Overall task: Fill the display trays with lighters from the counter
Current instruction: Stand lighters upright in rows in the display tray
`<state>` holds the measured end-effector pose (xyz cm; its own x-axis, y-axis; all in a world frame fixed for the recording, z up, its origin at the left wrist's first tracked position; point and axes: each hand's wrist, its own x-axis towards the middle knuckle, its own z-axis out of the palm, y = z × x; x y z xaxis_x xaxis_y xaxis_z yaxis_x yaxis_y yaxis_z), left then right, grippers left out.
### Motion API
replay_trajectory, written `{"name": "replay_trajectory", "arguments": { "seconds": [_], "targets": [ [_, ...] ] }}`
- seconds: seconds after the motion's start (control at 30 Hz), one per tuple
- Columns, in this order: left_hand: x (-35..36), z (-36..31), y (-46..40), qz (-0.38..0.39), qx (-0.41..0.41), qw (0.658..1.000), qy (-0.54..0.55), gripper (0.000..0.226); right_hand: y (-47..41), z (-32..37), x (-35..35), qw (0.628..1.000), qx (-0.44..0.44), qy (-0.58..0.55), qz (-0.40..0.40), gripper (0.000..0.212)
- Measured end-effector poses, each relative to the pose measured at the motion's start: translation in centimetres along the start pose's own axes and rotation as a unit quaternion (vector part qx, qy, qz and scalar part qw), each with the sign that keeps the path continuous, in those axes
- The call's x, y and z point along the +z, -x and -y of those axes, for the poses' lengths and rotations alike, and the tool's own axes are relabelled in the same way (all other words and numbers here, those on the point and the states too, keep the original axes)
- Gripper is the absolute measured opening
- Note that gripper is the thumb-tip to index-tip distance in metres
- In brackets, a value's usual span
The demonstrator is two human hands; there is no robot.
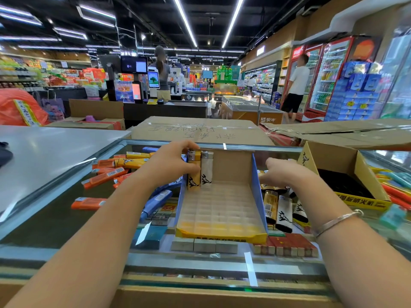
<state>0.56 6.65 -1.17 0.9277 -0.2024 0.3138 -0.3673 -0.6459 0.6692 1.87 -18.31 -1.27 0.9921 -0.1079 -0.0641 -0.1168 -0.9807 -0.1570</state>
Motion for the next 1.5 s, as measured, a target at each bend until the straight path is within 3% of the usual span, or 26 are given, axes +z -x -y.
{"name": "replay_trajectory", "arguments": {
  "seconds": [0.27, 0.4, 0.57, 0.9, 1.0, 1.1, 1.17, 1.23, 1.3, 1.37, 1.5],
  "targets": [
    [0.0, 0.7, -0.4, -0.005, -0.004, 1.0, 0.005, 0.041, -1.2, -0.6, 0.1, 0.993, -0.01, -0.111, 0.023, 0.08],
    [0.2, 0.7, -0.4, -0.01, 0.005, 1.0, 0.009, 0.038, -1.3, -0.5, 0.3, 0.991, -0.01, -0.129, 0.039, 0.067],
    [0.3, 0.5, -0.2, -0.018, 0.004, 1.0, 0.001, 0.037, -1.7, -0.3, 0.8, 0.989, -0.013, -0.147, 0.024, 0.057],
    [0.8, 0.4, -0.1, -0.013, 0.006, 0.999, 0.033, 0.036, -2.3, -0.7, 1.2, 0.981, -0.025, -0.188, -0.048, 0.067],
    [0.9, 0.3, -0.1, -0.01, -0.001, 0.999, 0.043, 0.037, -1.8, -1.2, -0.3, 0.946, -0.053, -0.302, -0.102, 0.07],
    [0.9, 0.1, -0.1, -0.003, -0.004, 0.999, 0.051, 0.038, -0.5, -1.0, -2.4, 0.86, -0.11, -0.479, -0.141, 0.048],
    [1.0, -0.2, 0.0, -0.003, -0.004, 0.999, 0.042, 0.037, 0.8, -0.3, -3.3, 0.792, -0.164, -0.579, -0.101, 0.041],
    [1.0, -0.4, 0.2, -0.029, 0.006, 0.999, 0.013, 0.04, 2.1, 0.5, -3.5, 0.755, -0.224, -0.615, -0.034, 0.04],
    [0.9, -0.7, 0.2, -0.078, 0.04, 0.996, 0.008, 0.042, 3.0, 1.4, -3.4, 0.759, -0.262, -0.595, 0.018, 0.041],
    [0.6, -1.5, 0.5, -0.108, 0.086, 0.989, 0.055, 0.029, 3.7, 2.2, -3.0, 0.797, -0.281, -0.533, 0.04, 0.04],
    [0.7, -2.7, 1.1, -0.069, 0.14, 0.978, 0.139, 0.007, 4.4, 3.5, -2.0, 0.834, -0.318, -0.447, 0.051, 0.038]
  ]
}}
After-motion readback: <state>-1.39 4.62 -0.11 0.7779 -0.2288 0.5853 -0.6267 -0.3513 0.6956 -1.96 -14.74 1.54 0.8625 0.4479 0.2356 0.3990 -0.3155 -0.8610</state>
